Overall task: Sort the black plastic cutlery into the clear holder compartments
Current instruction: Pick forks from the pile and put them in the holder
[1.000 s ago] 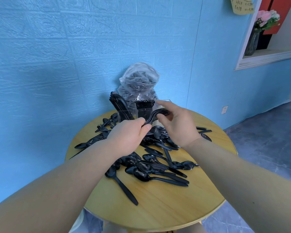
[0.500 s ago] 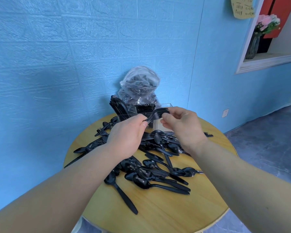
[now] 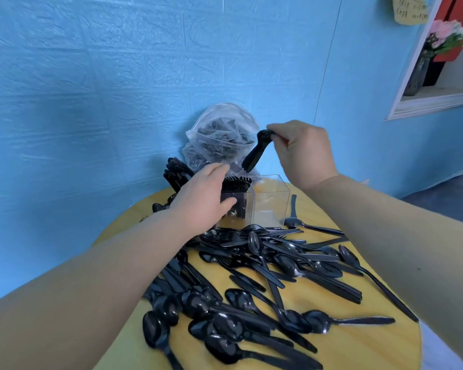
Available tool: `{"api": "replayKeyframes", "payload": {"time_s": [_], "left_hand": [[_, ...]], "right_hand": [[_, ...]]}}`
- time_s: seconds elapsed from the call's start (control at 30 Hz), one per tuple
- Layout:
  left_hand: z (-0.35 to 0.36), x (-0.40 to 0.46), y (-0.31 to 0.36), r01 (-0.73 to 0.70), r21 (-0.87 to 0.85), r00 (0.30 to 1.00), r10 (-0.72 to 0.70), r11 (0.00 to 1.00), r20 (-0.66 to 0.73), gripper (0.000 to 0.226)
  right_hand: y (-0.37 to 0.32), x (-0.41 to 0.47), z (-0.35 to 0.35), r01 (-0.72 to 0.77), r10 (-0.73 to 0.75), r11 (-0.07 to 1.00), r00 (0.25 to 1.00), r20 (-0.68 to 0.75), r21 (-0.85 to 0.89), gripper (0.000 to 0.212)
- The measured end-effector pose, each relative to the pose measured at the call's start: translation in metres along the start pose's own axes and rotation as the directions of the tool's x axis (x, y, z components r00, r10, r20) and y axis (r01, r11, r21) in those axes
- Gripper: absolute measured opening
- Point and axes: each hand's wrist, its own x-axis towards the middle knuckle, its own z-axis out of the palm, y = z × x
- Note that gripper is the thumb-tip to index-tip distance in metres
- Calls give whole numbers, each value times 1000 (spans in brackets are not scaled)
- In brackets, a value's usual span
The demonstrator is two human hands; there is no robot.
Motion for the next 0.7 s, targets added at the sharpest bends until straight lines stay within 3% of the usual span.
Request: {"api": "replayKeyframes", "payload": {"time_s": [0.23,0.47,0.6,0.7], "left_hand": [[22,12,-7,-54,29,999,54,998,10,69],[34,8,-9,-96,33,994,98,995,-48,65],[35,3,-7,-106,38,992,108,994,-70,67],[29,-4,-5,-116,44,990,119,992,-82,68]], "right_hand": [[8,-13,39,61,-65,998,968,243,23,24],[13,-38,50,-44,28,999,781,624,10,51],[10,-42,47,-48,51,999,721,691,-23,70],[5,-41,37,-78,51,997,731,680,9,77]]}}
